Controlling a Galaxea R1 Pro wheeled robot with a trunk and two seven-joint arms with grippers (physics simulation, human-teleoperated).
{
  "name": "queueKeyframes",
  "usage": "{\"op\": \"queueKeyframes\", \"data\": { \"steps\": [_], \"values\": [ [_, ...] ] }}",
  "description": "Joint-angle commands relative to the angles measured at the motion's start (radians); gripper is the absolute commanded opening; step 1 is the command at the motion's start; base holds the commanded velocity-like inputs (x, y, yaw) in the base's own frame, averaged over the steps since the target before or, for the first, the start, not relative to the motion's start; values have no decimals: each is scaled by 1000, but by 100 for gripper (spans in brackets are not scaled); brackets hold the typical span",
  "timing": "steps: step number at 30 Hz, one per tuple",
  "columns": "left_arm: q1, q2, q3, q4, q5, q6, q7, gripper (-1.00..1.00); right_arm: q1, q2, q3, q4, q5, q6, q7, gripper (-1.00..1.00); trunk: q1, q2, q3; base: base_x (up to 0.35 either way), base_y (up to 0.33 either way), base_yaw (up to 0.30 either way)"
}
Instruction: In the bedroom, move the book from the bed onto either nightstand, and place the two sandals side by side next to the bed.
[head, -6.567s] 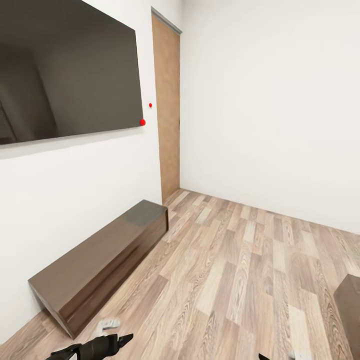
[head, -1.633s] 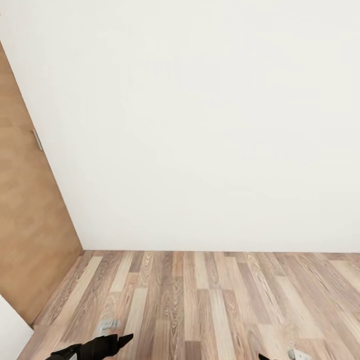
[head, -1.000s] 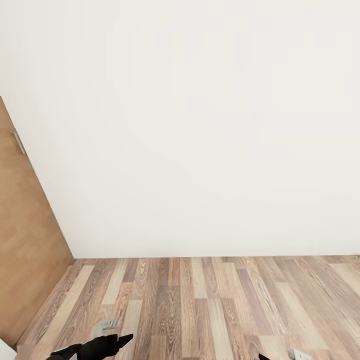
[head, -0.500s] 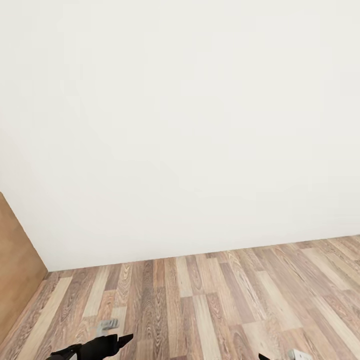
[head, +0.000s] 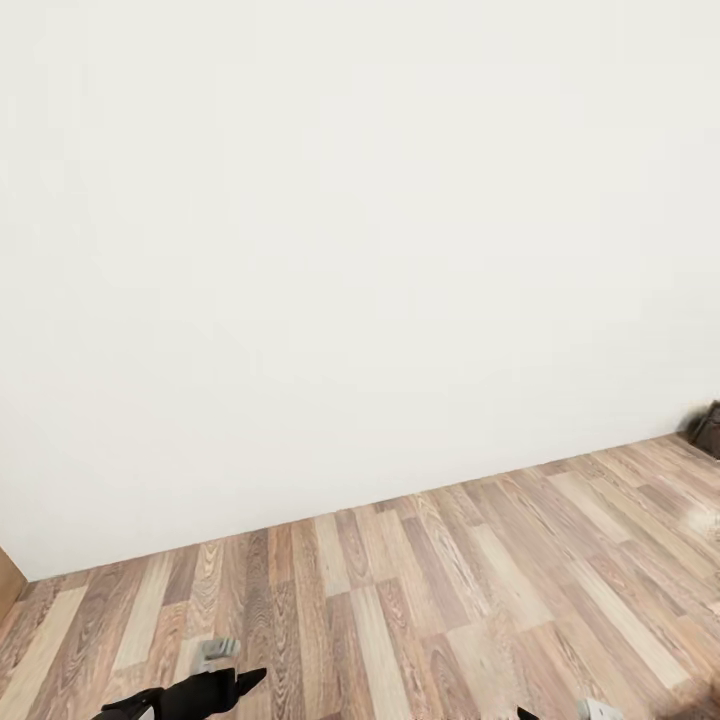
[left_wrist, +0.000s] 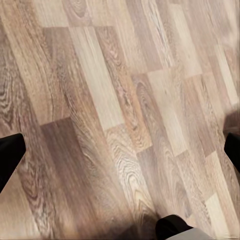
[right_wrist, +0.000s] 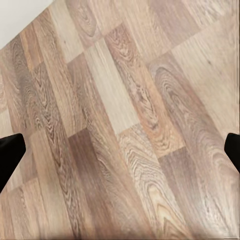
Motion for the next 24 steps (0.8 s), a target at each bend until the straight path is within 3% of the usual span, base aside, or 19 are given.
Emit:
{"op": "queueKeyframes", "data": {
  "steps": [1, 24],
  "values": [
    [0, 0, 4, 0, 2, 2, -4, 100, -1, 0, -4, 2, 3, -3, 4, 100, 0, -1, -1, 0, -3, -281],
    [0, 0, 2, 0, 2, 2, -4, 100, -1, 0, -4, 2, 3, -3, 3, 100, 0, -1, -1, 0, 0, -279]
  ]
}}
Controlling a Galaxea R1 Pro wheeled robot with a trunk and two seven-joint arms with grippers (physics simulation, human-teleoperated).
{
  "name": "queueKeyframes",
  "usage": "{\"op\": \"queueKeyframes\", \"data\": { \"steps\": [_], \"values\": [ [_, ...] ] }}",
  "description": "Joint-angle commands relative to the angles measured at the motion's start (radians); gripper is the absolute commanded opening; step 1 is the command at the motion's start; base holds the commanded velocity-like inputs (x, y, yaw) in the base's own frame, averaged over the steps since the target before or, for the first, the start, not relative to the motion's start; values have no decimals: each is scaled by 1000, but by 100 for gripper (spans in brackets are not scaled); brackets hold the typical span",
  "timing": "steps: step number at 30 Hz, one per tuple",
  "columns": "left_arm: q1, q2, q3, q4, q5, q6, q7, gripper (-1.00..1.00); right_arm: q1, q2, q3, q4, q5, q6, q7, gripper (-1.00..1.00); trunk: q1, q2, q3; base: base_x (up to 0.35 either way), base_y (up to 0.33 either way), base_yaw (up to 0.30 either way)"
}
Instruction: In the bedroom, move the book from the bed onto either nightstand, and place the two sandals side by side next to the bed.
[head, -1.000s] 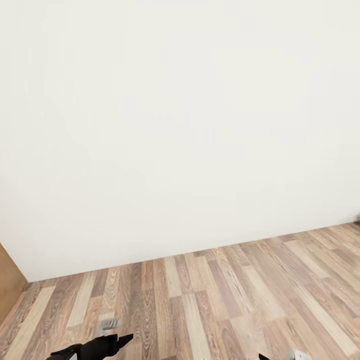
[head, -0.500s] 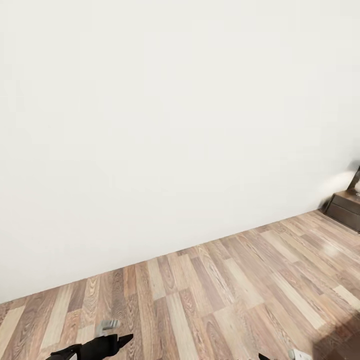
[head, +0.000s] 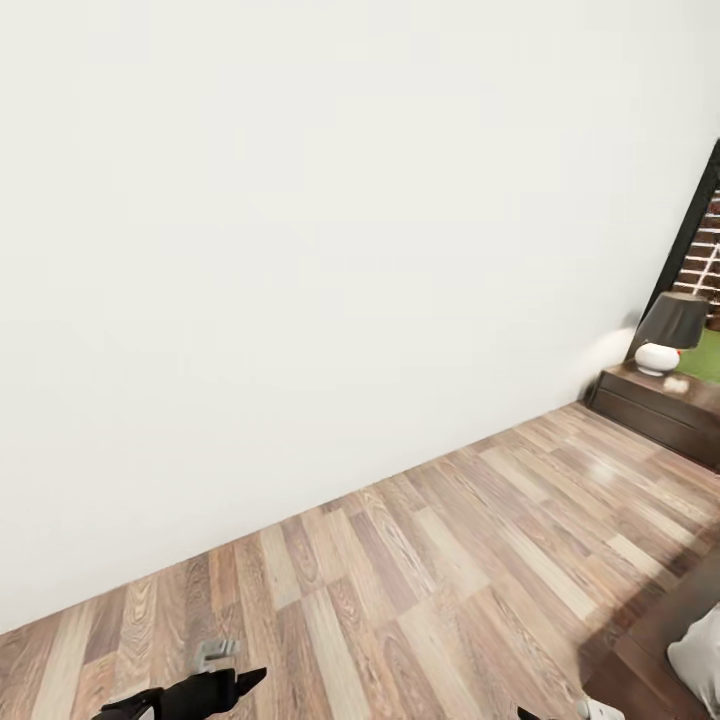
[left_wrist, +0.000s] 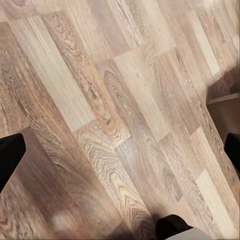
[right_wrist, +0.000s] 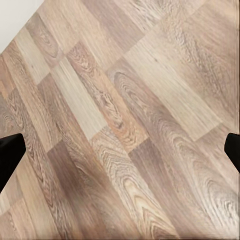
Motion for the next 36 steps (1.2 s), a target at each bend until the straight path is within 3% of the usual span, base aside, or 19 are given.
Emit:
{"op": "queueKeyframes", "data": {
  "steps": [1, 36],
  "values": [
    [0, 0, 4, 0, 1, 2, -4, 100, -1, 0, -4, 2, 3, -3, 4, 100, 0, -1, -1, 0, 0, -281],
    [0, 1, 5, 6, 3, 2, -4, 100, -1, -1, -5, -5, 2, 0, 8, 100, 0, -1, -1, 0, 0, -282]
  ]
}}
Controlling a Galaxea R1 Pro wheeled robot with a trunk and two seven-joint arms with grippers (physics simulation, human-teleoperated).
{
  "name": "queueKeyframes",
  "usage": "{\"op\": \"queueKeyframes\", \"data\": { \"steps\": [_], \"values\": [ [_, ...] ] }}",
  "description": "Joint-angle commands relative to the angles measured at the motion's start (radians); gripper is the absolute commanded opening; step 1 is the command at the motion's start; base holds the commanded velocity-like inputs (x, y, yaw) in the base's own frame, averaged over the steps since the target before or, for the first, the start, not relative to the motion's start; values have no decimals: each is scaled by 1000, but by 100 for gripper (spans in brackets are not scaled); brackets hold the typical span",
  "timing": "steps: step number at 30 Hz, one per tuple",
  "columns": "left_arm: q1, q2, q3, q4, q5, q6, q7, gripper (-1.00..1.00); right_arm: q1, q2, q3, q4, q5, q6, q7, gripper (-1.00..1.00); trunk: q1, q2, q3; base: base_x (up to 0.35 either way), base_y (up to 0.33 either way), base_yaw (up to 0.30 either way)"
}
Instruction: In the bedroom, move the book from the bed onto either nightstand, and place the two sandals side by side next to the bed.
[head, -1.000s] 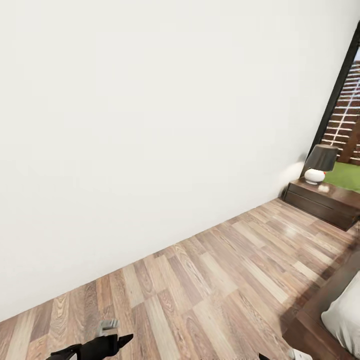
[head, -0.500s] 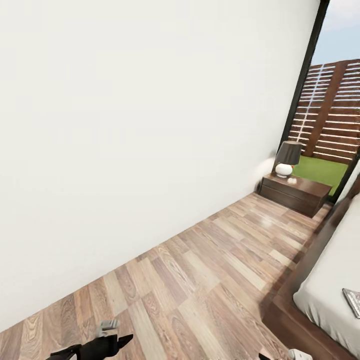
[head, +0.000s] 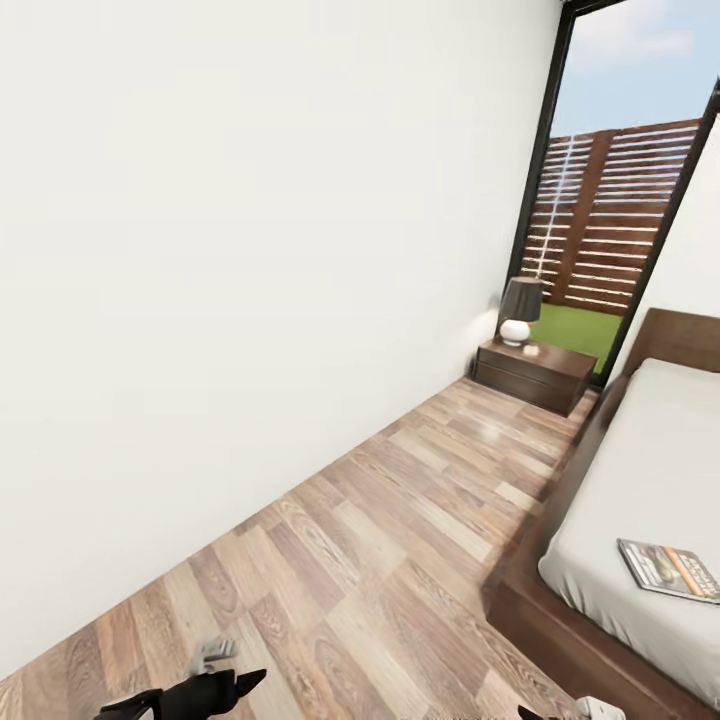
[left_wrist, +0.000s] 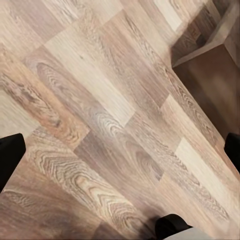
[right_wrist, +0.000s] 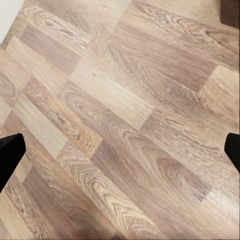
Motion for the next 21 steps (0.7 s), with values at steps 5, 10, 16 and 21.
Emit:
{"op": "queueKeyframes", "data": {
  "steps": [5, 10, 16, 21],
  "values": [
    [0, 1, 4, 0, 1, 2, -4, 100, -1, 0, -4, 2, 3, -4, 3, 100, 0, -1, -1, 0, 0, -283],
    [0, 0, 4, 2, 3, -17, -3, 100, -1, 0, -4, 2, 3, -4, 2, 100, 0, -1, -1, 0, 0, -283],
    [0, -1, 4, 26, 5, -54, -3, 100, -1, 0, -4, 2, 3, -4, 2, 100, 0, -1, -1, 0, 0, -283],
    [0, -1, 5, 49, 7, -82, -3, 100, -1, 0, -4, 3, 3, -4, 1, 100, 0, -1, -1, 0, 0, -283]
  ]
}}
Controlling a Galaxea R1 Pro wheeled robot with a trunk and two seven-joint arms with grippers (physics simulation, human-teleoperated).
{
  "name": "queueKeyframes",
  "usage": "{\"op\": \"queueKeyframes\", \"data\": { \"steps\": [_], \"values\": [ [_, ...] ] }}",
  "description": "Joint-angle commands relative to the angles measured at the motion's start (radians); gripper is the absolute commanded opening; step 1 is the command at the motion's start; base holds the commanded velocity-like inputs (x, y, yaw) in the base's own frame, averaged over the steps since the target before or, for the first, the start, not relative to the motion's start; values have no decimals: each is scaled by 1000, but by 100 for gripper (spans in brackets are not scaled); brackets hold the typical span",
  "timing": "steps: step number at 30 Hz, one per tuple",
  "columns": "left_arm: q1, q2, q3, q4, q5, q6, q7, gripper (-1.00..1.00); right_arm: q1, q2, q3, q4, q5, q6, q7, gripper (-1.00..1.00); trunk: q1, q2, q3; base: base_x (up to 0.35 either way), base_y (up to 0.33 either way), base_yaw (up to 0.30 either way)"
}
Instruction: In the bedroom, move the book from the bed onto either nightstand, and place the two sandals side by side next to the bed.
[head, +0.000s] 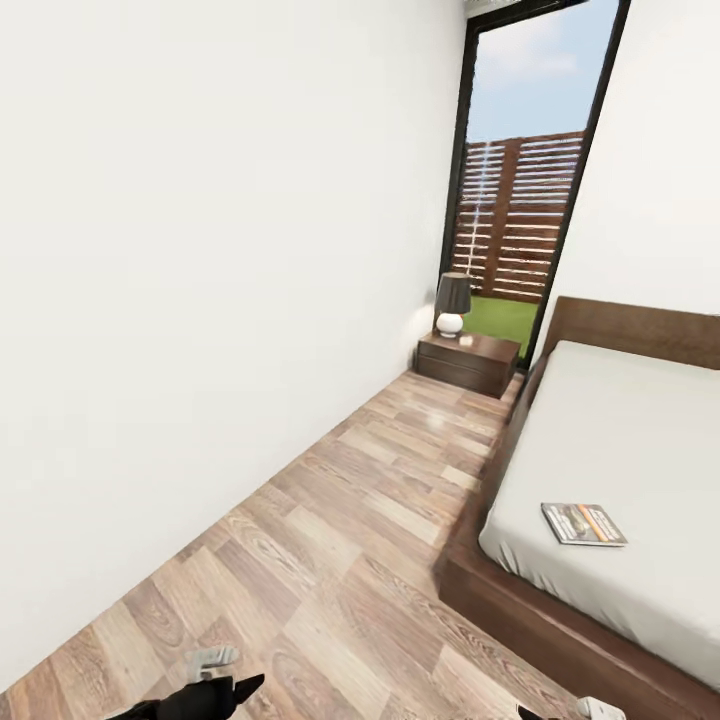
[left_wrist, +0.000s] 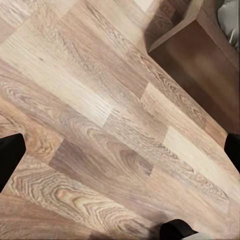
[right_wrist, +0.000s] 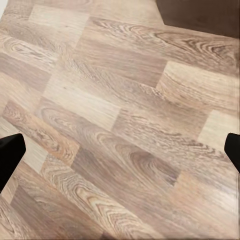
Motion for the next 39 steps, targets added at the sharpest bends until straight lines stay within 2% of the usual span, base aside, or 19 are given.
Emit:
{"op": "queueKeyframes", "data": {
  "steps": [1, 39],
  "values": [
    [-1, 0, 4, 3, -2, -6, -3, 100, -1, 0, -5, 2, 3, -3, 4, 100, 0, -1, -1, 0, 0, -283],
    [-1, 0, 6, 8, -2, -12, -5, 100, -1, 0, -5, 2, 3, -4, 4, 100, 0, -1, -1, 0, 0, -283]
  ]
}}
